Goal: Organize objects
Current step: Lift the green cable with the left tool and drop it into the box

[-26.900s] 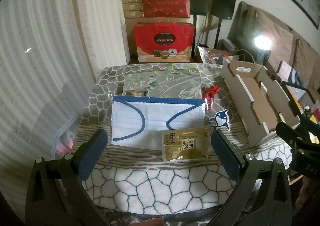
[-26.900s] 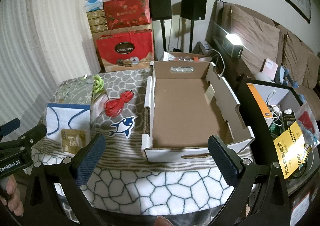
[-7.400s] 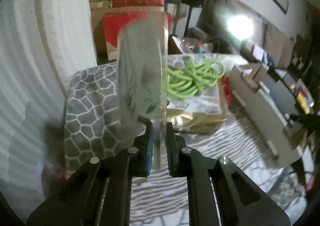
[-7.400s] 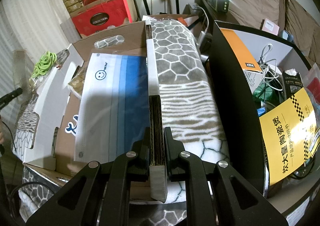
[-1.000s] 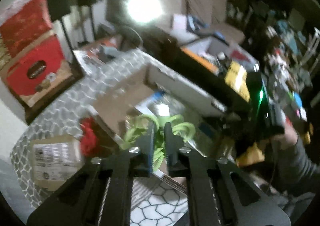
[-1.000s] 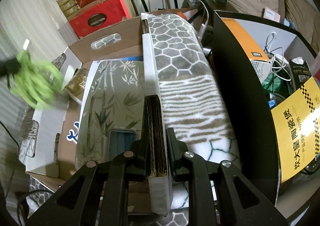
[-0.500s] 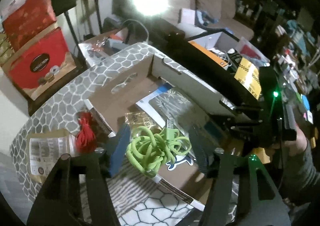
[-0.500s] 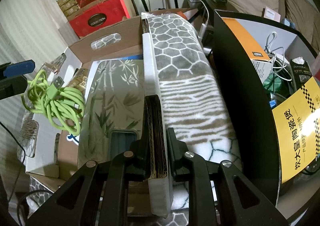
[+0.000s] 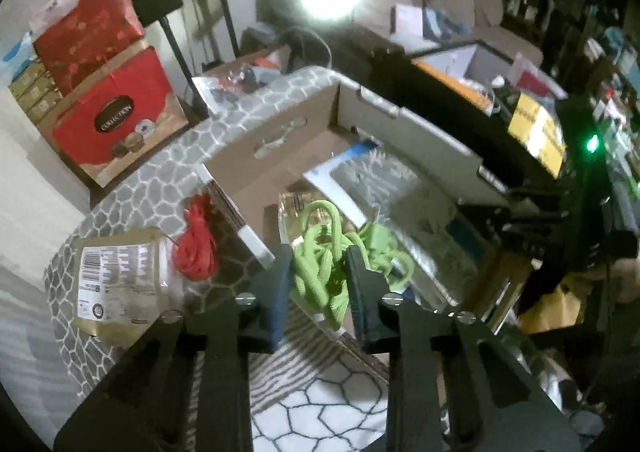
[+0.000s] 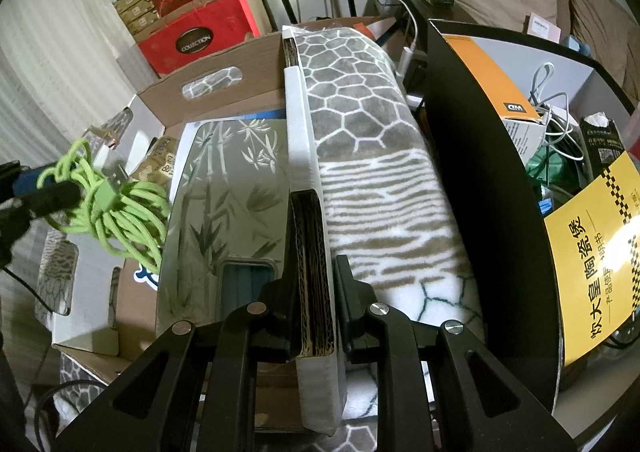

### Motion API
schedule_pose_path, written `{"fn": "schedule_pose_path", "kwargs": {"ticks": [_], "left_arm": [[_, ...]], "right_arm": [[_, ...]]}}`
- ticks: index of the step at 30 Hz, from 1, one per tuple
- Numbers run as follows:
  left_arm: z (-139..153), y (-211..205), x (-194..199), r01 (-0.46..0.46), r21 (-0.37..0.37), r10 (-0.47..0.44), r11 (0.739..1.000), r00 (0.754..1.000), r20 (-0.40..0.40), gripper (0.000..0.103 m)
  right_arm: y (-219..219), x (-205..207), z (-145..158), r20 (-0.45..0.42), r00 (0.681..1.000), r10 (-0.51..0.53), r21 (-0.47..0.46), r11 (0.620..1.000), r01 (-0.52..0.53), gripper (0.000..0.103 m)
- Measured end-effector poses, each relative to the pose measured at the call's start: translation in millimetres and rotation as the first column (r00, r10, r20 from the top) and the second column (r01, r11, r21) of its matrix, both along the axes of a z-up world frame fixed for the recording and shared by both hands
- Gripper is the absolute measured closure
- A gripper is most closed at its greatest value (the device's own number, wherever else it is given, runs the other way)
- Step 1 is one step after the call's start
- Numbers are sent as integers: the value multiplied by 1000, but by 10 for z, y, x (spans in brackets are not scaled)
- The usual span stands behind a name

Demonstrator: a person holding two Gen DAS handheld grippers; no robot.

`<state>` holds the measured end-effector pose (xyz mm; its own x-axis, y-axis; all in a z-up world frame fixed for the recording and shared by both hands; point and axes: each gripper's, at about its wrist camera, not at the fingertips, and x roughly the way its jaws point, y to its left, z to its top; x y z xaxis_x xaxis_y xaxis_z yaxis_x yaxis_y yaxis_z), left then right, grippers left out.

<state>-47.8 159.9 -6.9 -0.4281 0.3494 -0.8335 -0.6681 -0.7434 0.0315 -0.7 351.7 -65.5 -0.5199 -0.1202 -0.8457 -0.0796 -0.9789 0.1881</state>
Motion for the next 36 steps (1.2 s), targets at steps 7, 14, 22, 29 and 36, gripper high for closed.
{"fn": "schedule_pose_path", "kwargs": {"ticks": [7,14,22,29,36], "left_arm": [[311,7,71,-19,46,25,999,991,-135,87],[138,276,303,9,-126,-46,992,954,-295,87],[28,358,496,191,-64,-195,980,978,-68,56],[267,86,176,157,224,-202,962,960,195,50],[204,17,39,86,188,-124,978,972,202,51]], "right_arm": [[2,-2,5,-1,1000,-1,0,1000,1,85],[7,-3,2,0,1000,1,1,1000,-1,85],[6,-8,4,1,1000,3,2,1000,-3,85],[8,-13,5,2,1000,4,1,1000,-4,85],[-7,-14,0,5,1000,6,10,1000,-6,84]]}}
